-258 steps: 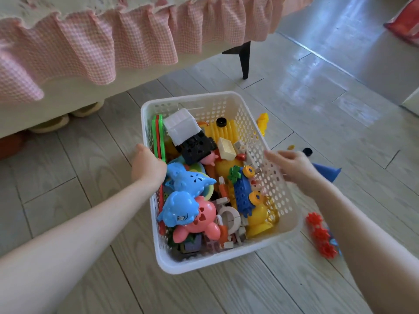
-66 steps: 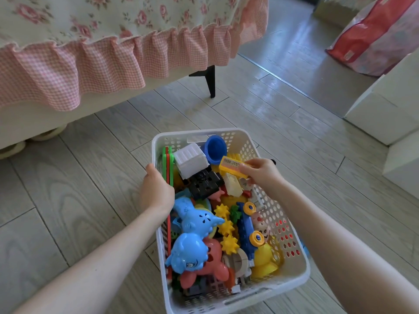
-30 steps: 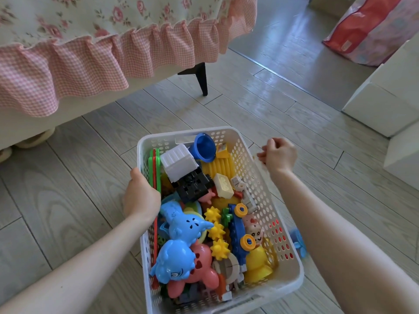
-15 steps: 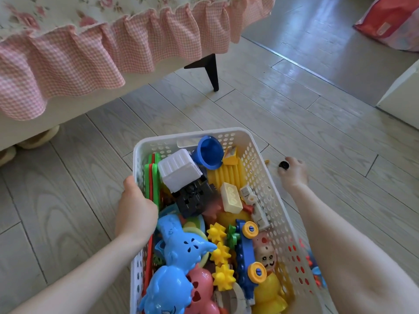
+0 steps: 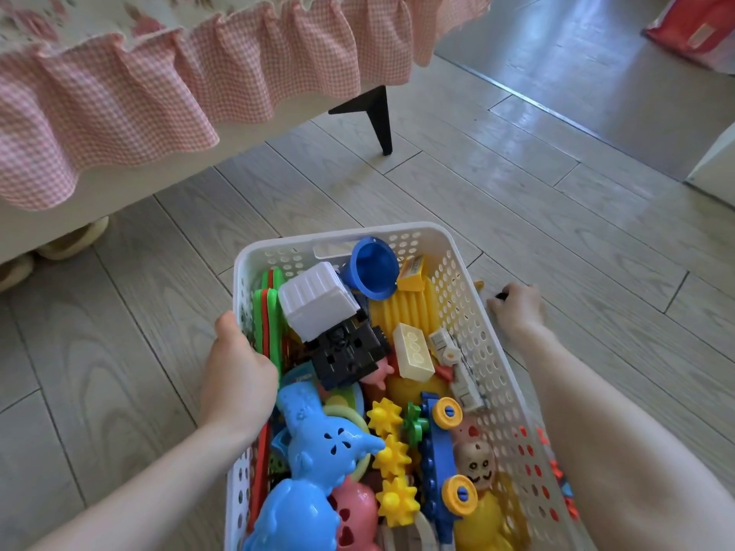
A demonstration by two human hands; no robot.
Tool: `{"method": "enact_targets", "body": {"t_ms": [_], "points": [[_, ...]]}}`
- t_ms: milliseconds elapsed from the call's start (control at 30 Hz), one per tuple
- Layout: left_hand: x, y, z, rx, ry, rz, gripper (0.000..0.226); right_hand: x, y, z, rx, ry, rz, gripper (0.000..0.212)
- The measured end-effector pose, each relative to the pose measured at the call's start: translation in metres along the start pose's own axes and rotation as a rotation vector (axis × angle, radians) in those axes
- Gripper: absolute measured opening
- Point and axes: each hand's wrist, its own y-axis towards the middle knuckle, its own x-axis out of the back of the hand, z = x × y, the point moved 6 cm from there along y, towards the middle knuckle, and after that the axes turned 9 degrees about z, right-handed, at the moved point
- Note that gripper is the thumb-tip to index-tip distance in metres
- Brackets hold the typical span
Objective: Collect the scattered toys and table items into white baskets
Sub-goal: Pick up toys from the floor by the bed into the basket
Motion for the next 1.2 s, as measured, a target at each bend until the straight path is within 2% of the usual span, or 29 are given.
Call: {"method": "enact_targets", "body": {"t_ms": [100,233,333,467,633,800,867,967,1033,1100,1133,1200], "points": [[0.0,0.0,0.001,0.003,0.001,0.006,0.022,0.006,-0.003,0.02,0.092,-0.005,-0.049,0.034],[0.0,-0.001,0.0,-0.001,-0.006,0.009,0.021,-0.003,-0.005,0.037,0.183,-0.208,0.088,0.041],[0.0,-0.001,-0.002,-0.004,-0.012,0.018,0.02,-0.008,-0.008,0.04,0.175,-0.287,0.177,0.034],[0.0,-0.002,-0.004,-0.012,-0.002,0.009,0.02,-0.009,-0.012,0.04,0.219,-0.41,0.099,0.025],[-0.001,-0.001,-0.002,0.001,0.016,0.012,0.02,0.004,-0.016,0.037,0.226,-0.075,0.023,0.035],[-0.001,0.0,-0.001,0.007,0.025,0.019,0.021,0.039,-0.042,0.058,0.242,0.495,-0.046,0.027],[0.0,-0.001,0.0,0.015,0.04,0.023,0.022,0.061,-0.067,0.072,0.343,0.643,-0.096,0.022],[0.0,0.001,0.0,0.045,0.064,0.033,0.024,0.08,-0.12,0.097,0.605,0.51,-0.162,0.02],[0.002,-0.001,0.0,0.058,0.07,0.045,0.026,0.069,-0.151,0.106,0.723,0.295,-0.097,0.022],[0.003,-0.002,-0.001,0.066,0.07,0.055,0.028,0.051,-0.166,0.106,0.73,0.082,0.0,0.027],[0.003,-0.003,-0.001,0.071,0.069,0.062,0.028,0.045,-0.169,0.102,0.713,0.05,0.034,0.029],[0.005,-0.004,-0.002,0.079,0.064,0.072,0.028,0.049,-0.172,0.091,0.67,0.172,0.043,0.031]]}}
